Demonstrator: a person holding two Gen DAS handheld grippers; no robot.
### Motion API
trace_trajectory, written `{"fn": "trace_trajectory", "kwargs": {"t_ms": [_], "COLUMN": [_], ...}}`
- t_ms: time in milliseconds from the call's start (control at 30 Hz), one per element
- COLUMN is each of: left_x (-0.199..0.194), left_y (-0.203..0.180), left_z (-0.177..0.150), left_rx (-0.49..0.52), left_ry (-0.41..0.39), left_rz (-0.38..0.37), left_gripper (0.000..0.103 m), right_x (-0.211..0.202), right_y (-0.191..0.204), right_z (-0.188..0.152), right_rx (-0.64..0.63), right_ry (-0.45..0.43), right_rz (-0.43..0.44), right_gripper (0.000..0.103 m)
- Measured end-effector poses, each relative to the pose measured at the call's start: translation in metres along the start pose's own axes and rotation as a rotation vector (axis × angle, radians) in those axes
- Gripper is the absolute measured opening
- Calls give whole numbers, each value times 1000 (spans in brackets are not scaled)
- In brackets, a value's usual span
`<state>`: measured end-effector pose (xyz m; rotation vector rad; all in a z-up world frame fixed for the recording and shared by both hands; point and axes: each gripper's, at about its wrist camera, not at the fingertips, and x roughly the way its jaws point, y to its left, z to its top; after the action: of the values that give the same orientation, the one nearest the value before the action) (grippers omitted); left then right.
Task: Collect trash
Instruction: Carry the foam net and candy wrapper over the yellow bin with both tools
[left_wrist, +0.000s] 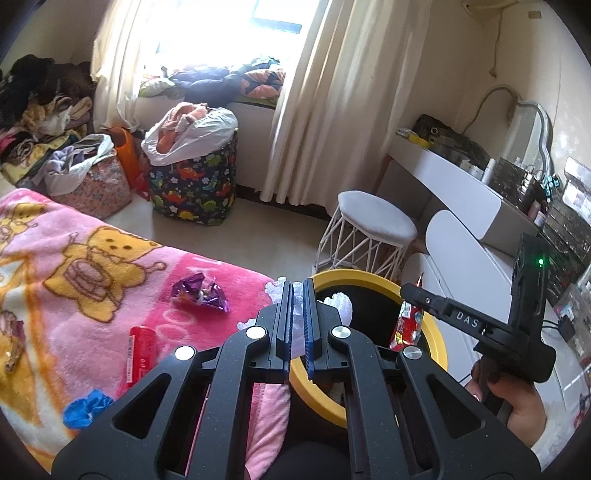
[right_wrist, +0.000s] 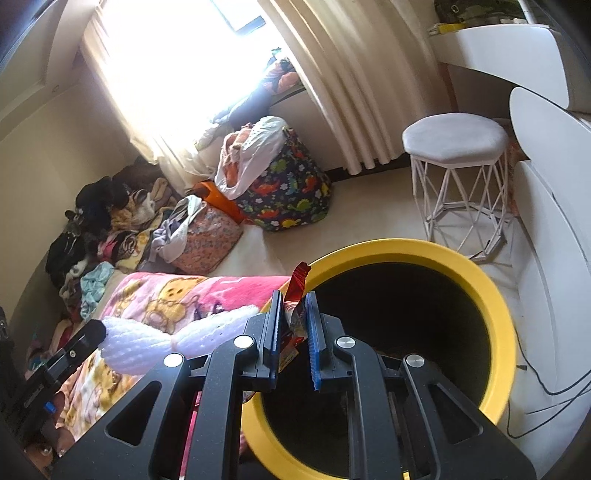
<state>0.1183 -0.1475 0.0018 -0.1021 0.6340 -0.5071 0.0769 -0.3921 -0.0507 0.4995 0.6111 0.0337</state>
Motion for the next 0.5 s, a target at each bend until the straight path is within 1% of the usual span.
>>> {"fn": "trace_trajectory", "kwargs": {"t_ms": [500], "left_x": [18], "left_y": [-16], "left_z": [-13], "left_rx": [32], "left_ry": [47], "left_rz": [-23], "left_gripper": [2], "right_x": [4], "right_y": [-22], "right_z": [-2], "right_rx": [23], "right_ry": [-7], "right_rz": [-70], "right_gripper": [13]}}
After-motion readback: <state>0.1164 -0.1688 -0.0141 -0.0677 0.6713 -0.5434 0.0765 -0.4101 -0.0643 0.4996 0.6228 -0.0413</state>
